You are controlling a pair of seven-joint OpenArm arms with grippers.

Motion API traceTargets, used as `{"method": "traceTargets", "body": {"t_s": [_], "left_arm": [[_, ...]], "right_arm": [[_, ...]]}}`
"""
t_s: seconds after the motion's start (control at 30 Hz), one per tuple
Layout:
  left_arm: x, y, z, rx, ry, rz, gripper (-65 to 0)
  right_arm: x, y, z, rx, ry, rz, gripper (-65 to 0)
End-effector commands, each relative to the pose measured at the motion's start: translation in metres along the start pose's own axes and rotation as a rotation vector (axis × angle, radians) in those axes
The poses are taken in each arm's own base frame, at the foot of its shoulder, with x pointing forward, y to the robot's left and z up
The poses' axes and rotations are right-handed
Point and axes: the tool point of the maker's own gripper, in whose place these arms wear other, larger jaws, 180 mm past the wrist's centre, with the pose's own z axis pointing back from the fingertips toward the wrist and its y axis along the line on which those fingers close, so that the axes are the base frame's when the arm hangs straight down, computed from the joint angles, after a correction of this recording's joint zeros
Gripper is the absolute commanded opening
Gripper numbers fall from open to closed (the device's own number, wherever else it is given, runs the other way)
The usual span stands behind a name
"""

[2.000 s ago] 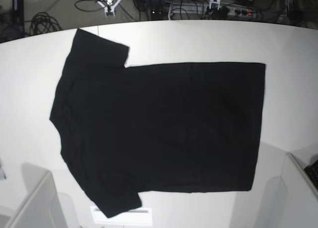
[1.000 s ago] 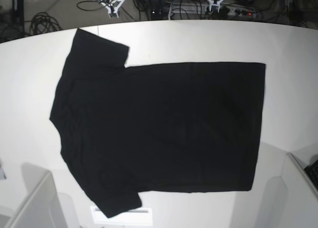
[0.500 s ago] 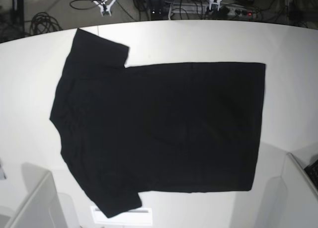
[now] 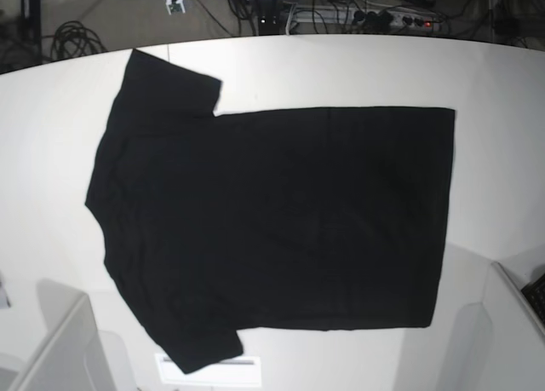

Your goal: Fold the T-shirt properly

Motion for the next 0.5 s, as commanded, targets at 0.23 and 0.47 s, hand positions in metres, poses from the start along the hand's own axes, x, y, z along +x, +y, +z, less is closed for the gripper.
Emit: {"method": "traceTargets", "body": {"t_s": [0.23,0.47], "left_arm": [[-0.003,0.025,0.028,0.031,-0.08,-0.039,-65.0],[0.021,0.029,0.065,0.022,-0.206,-0.078,-65.0]], "right_arm": [[-0.009,-0.041,0.031,-0.101,-0.087,-0.106,-65.0],[-0.006,-0.054,0.065,-0.152,-0.144,-0.111,-65.0]]}}
